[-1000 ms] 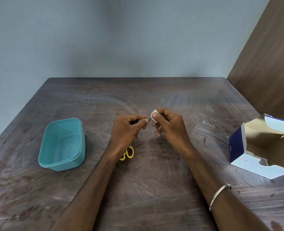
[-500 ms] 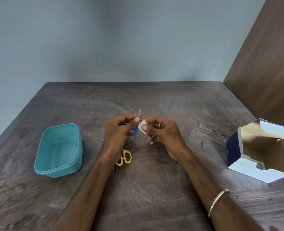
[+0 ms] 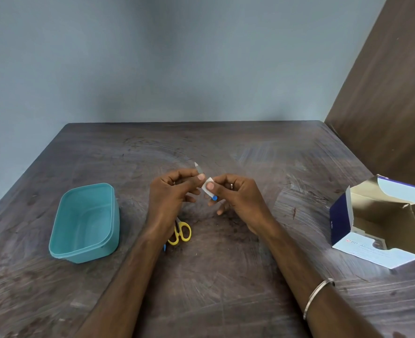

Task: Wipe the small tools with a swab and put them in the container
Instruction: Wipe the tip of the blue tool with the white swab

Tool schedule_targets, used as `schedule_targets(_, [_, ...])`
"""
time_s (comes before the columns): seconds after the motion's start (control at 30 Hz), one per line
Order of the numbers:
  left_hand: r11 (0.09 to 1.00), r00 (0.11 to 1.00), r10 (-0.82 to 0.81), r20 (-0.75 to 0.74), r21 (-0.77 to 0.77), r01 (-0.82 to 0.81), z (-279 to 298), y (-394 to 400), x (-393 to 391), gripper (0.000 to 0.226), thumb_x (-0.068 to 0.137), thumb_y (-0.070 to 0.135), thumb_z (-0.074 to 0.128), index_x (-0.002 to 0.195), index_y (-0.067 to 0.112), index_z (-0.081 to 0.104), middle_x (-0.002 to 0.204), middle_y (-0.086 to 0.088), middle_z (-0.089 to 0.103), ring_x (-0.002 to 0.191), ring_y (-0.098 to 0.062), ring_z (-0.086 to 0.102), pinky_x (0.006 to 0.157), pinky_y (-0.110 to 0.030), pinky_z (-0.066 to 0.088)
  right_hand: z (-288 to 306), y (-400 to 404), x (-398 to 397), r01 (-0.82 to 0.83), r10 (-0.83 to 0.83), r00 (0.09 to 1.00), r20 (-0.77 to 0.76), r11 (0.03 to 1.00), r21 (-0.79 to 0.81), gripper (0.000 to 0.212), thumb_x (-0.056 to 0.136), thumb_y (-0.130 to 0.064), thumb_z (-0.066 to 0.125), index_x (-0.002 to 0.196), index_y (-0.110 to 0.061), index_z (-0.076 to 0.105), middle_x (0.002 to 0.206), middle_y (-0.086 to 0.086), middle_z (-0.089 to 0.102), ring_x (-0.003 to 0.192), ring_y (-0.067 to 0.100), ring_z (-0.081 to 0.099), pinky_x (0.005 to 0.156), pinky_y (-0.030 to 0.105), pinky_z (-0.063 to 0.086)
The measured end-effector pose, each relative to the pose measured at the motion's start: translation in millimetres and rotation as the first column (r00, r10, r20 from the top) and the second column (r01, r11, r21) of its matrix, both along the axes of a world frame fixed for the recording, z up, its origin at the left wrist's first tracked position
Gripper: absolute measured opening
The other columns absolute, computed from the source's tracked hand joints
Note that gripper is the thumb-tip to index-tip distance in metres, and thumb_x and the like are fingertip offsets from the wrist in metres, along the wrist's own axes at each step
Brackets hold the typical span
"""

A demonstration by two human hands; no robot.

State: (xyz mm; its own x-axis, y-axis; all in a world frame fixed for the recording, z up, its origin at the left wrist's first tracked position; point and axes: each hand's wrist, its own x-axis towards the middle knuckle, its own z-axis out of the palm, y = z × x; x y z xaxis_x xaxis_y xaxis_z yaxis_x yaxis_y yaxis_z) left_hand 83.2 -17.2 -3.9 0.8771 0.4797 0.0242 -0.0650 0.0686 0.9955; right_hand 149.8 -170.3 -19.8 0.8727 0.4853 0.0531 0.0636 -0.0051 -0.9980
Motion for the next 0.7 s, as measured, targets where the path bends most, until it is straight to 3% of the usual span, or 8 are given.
schedule_targets(0.17, [0.998,0.999,0.054,0.008,-0.030,-0.054,-1.8,0.4,0.8,0.011,0.082,0.013,0.077,0.090,0.005,0.074,0.078,-0.012,0.076,0.068,-0.022,0.070,0.060,-0.031,0.055,3.3,0.5,-1.2,-0.021,0.026,0.997,-0.068,0.996,0.086,0.012,0.089,-0.007,0.072,0.100,-0.002,0.074,0.085,0.009,0.078,0.066,0.024,0.074,0.052,0.030,0.059])
schedule_targets(0.37, [0.997,0.997,0.079,0.022,0.001,-0.079,1.7,-1.8,-0.5,0.012,0.085,0.023,0.076,0.093,0.013,0.074,0.080,-0.008,0.077,0.069,-0.022,0.070,0.060,-0.032,0.056,2.1,0.7,-0.5,0.000,0.009,0.997,-0.080,0.994,0.113,0.017,0.087,-0.002,0.073,0.104,-0.001,0.073,0.088,0.015,0.078,0.078,0.025,0.077,0.067,0.030,0.063])
schedule_targets(0.57, [0.986,0.987,0.156,0.034,0.052,-0.158,1.8,-0.6,0.2,0.023,0.085,0.024,0.076,0.098,0.006,0.072,0.076,-0.005,0.077,0.064,-0.019,0.071,0.056,-0.030,0.057,-0.2,0.9,0.0,0.000,0.003,0.999,-0.036,0.996,0.084,0.023,0.087,0.002,0.072,0.110,0.000,0.073,0.096,0.015,0.077,0.088,0.026,0.077,0.073,0.030,0.063])
schedule_targets(0.7, [0.986,0.986,0.160,0.054,0.044,-0.162,2.4,-1.8,-0.4,0.023,0.087,0.024,0.075,0.097,0.004,0.073,0.075,-0.007,0.077,0.063,-0.021,0.073,0.056,-0.029,0.058,-2.4,2.1,0.8,0.055,-0.058,0.996,0.074,0.998,0.034,0.021,0.085,0.001,0.074,0.106,-0.004,0.076,0.094,0.009,0.078,0.085,0.021,0.076,0.074,0.030,0.063])
